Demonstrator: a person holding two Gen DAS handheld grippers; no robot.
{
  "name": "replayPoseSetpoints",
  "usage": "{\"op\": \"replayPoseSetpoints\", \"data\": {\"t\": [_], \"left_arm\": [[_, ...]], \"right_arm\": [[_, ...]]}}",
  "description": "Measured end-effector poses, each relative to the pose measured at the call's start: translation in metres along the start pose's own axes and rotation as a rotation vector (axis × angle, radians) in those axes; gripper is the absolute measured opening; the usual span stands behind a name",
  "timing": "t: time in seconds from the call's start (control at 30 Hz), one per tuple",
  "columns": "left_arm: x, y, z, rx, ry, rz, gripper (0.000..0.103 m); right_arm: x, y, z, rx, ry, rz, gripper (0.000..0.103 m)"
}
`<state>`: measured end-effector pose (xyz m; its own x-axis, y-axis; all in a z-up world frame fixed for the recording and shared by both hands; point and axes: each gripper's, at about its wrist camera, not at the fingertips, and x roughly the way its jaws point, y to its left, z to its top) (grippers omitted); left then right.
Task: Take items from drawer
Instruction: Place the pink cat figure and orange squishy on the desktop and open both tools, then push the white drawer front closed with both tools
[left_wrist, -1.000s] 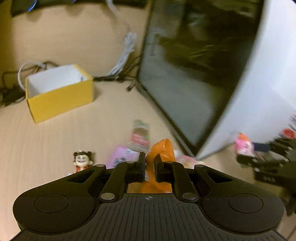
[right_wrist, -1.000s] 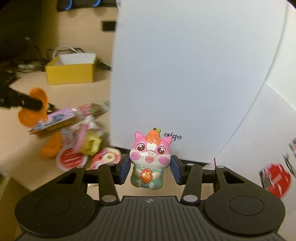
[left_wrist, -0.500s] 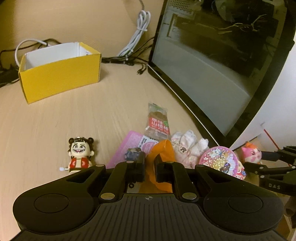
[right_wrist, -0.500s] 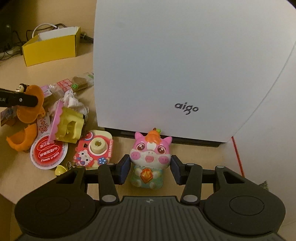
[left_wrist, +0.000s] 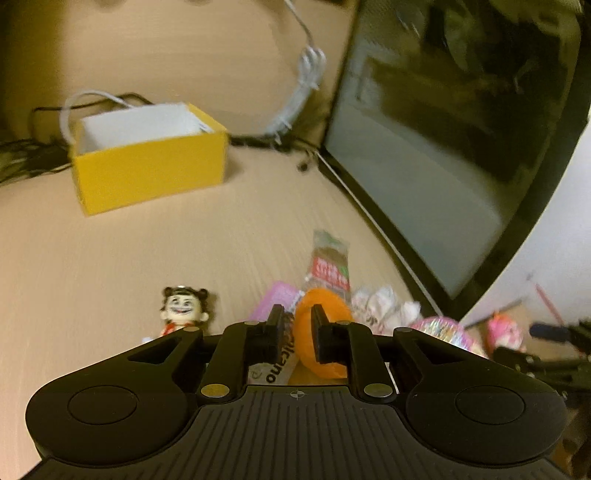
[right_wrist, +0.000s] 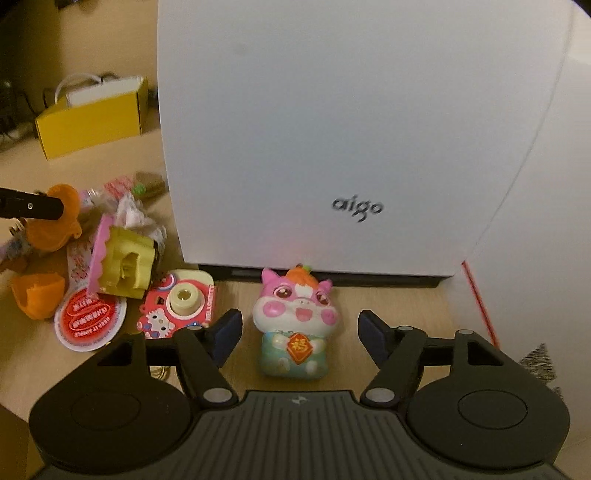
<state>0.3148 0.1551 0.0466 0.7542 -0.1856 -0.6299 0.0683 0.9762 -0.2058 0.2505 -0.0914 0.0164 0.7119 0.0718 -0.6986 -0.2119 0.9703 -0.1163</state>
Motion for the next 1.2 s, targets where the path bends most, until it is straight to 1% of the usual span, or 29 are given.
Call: {"op": "replayPoseSetpoints", "data": {"t": [0.07, 0.13, 0.2, 0.27, 0.37, 0.43, 0.5, 0.53, 0.57, 0.73, 0.83, 0.9, 1.0, 1.1, 1.2], "left_arm": [[-0.010, -0.001, -0.004, -0.022, -0.030, 0.015, 0.017], [-0.022, -0.005, -0.010, -0.023, -0.069, 0.058, 0.017], [-0.037, -0.006, -0.018, -0.058, -0.112, 0.111, 0.017], [-0.052, -0.005, -0.027, -0.117, -0.149, 0.138, 0.017], [-0.076, -0.003, -0.041, -0.190, -0.185, 0.187, 0.017], [-0.093, -0.003, -0.048, -0.211, -0.193, 0.227, 0.017], [-0.109, -0.006, -0.056, -0.214, -0.203, 0.242, 0.017], [-0.115, -0.008, -0.061, -0.210, -0.203, 0.249, 0.017], [-0.122, -0.010, -0.066, -0.205, -0.200, 0.255, 0.017], [-0.165, -0.019, -0.101, -0.190, -0.201, 0.261, 0.017], [-0.200, -0.015, -0.130, -0.205, -0.218, 0.300, 0.017], [-0.224, -0.011, -0.153, -0.226, -0.214, 0.326, 0.017], [-0.259, -0.010, -0.193, -0.246, -0.175, 0.349, 0.017], [-0.283, -0.017, -0.235, -0.245, -0.133, 0.349, 0.017], [-0.293, -0.025, -0.272, -0.254, -0.076, 0.321, 0.017]], "right_arm": [[-0.013, -0.007, -0.004, 0.015, -0.051, 0.015, 0.079], [-0.022, -0.013, -0.006, 0.024, -0.105, 0.020, 0.080], [-0.028, -0.018, -0.009, 0.037, -0.145, 0.026, 0.080], [-0.027, -0.017, -0.008, 0.051, -0.156, 0.054, 0.080], [-0.041, -0.025, -0.015, 0.054, -0.161, 0.093, 0.080], [-0.057, -0.032, -0.023, 0.068, -0.167, 0.113, 0.080], [-0.071, -0.034, -0.032, 0.089, -0.175, 0.121, 0.080], [-0.079, -0.036, -0.038, 0.103, -0.184, 0.128, 0.081], [-0.077, -0.037, -0.037, 0.114, -0.190, 0.133, 0.083], [-0.115, -0.039, -0.067, 0.123, -0.193, 0.150, 0.083], [-0.137, -0.036, -0.086, 0.100, -0.200, 0.148, 0.083], [-0.154, -0.032, -0.100, 0.089, -0.199, 0.146, 0.083], [-0.177, -0.019, -0.118, 0.065, -0.185, 0.163, 0.083], [-0.200, 0.003, -0.143, 0.012, -0.165, 0.189, 0.083], [-0.220, 0.021, -0.175, -0.029, -0.140, 0.203, 0.083]]}}
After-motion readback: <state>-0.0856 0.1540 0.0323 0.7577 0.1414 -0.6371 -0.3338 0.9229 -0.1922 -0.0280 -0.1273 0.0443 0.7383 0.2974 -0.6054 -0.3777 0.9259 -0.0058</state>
